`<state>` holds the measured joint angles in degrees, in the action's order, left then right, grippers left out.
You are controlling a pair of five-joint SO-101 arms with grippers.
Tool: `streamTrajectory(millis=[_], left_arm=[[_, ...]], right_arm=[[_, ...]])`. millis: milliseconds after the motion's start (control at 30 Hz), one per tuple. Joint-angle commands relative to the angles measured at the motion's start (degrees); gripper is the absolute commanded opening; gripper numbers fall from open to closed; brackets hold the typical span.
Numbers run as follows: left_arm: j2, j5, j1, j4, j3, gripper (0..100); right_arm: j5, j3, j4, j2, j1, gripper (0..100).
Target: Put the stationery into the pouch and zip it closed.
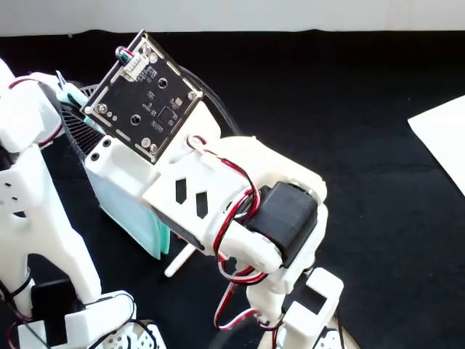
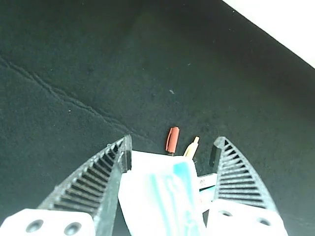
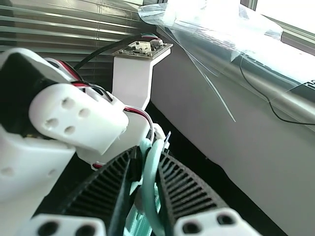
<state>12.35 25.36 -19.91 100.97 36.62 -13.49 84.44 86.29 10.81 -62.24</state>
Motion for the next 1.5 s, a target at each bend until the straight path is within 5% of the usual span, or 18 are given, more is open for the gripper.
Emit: streamTrajectory(millis=[0, 1200, 1467], left_arm=[[1.54, 3.69, 0.22, 0.44, -1.89, 25], [9.01, 22.15, -2.59, 0.00, -17.71, 24], [8.75, 25.23, -1.27, 0.00, -18.07, 4]], right_arm=[[-0.26, 1.63, 0.04, -0.22, -0.48, 0.5], [-0.26, 1.36, 1.63, -0.13, -0.66, 0.5], [-0.26, 1.36, 1.63, -0.13, -0.66, 0.5]])
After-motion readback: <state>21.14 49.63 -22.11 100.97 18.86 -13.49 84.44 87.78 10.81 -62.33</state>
